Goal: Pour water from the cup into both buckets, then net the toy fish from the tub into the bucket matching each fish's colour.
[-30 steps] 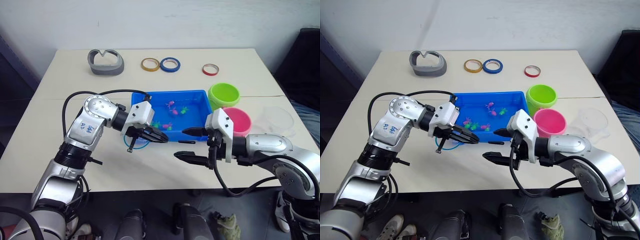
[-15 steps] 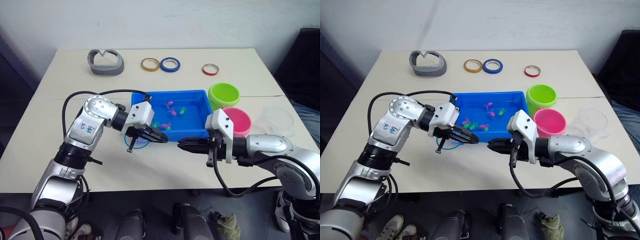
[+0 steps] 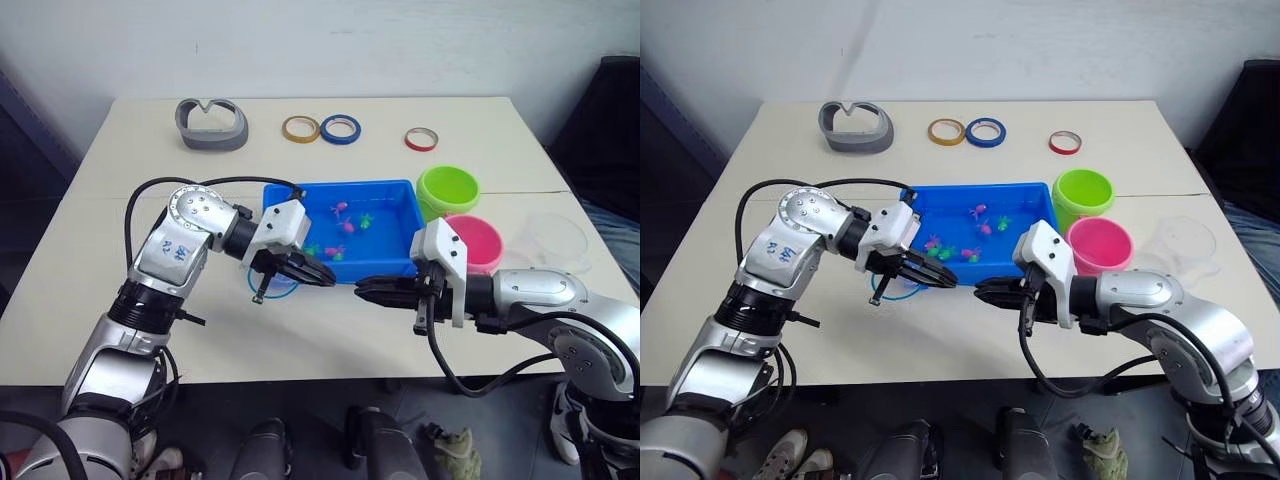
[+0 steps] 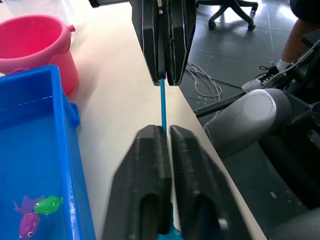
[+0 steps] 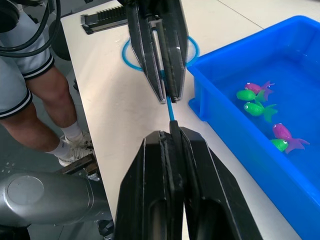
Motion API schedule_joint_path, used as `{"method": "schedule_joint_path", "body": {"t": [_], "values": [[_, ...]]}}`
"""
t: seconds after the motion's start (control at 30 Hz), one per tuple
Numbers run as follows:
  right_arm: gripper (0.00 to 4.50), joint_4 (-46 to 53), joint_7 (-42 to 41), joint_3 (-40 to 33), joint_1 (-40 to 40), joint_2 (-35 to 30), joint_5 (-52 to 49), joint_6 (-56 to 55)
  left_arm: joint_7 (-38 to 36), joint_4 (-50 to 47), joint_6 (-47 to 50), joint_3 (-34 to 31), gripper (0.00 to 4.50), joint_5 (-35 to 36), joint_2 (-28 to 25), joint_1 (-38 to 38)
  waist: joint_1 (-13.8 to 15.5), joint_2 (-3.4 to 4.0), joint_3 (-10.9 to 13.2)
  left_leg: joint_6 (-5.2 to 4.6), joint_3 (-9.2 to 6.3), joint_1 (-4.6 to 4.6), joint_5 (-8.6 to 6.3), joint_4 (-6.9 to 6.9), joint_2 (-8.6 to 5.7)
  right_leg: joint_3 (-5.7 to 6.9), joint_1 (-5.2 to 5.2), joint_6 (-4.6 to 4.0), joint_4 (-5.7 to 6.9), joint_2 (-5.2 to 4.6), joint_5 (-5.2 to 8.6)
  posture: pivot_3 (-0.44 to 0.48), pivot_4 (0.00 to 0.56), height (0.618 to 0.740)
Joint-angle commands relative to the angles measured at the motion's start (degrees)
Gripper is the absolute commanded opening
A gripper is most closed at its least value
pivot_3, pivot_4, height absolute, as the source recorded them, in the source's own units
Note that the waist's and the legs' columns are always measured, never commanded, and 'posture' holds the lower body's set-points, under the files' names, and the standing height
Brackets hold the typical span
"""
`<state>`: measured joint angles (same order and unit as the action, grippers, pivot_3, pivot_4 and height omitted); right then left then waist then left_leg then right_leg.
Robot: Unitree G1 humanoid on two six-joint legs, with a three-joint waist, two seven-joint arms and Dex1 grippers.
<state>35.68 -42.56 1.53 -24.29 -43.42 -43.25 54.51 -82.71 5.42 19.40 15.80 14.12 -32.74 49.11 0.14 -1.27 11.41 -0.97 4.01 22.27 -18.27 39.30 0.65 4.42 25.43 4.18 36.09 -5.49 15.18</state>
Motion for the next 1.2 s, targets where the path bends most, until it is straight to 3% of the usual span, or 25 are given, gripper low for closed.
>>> {"method": "schedule_joint_path", "body": {"t": [0.03,0.23,0.47,0.83,1.2], "values": [[0.00,1.68,-0.54,-1.36,-0.33,-0.90,0.20,-1.83,-0.85,-1.08,1.53,-0.47,1.85,0.90,-1.06,1.42,-0.03,0.00,0.00,0.00,0.00,0.00,0.00,0.00,0.00,0.00,0.00,0.00,0.00,0.00,0.00,0.000,0.150,0.713],[0.00,1.50,-0.96,-1.33,0.19,-1.42,0.90,-3.06,1.81,0.33,2.29,-5.37,4.47,2.90,-1.22,3.40,0.04,0.00,0.00,-0.01,-0.02,0.01,0.01,0.01,0.01,-0.02,0.00,0.00,0.00,0.00,0.00,0.000,0.150,0.713],[0.00,1.29,-1.22,-1.30,0.91,-1.89,1.56,-4.56,3.26,3.42,8.37,-10.39,4.47,5.20,-6.03,6.08,-0.11,0.00,0.00,0.00,-0.06,0.03,0.01,0.04,0.02,0.01,0.00,0.00,0.01,0.03,0.00,0.000,0.150,0.713],[0.00,-0.41,-0.47,-2.87,0.38,-3.29,4.59,-6.46,10.04,15.41,6.33,-15.20,4.47,-0.08,-16.38,6.63,-0.19,0.00,0.00,-0.01,0.02,0.03,0.01,0.07,0.01,0.03,0.01,0.01,0.01,0.02,0.00,0.000,0.150,0.713],[0.00,-2.94,4.95,-4.20,-1.75,-4.70,11.41,-7.29,16.17,6.68,15.23,-16.42,4.47,0.57,-18.99,-3.07,0.00,0.00,0.00,-0.01,-0.04,0.09,0.01,0.09,0.01,-0.06,0.00,0.02,0.05,-0.04,-0.01,0.000,0.150,0.713]]}}
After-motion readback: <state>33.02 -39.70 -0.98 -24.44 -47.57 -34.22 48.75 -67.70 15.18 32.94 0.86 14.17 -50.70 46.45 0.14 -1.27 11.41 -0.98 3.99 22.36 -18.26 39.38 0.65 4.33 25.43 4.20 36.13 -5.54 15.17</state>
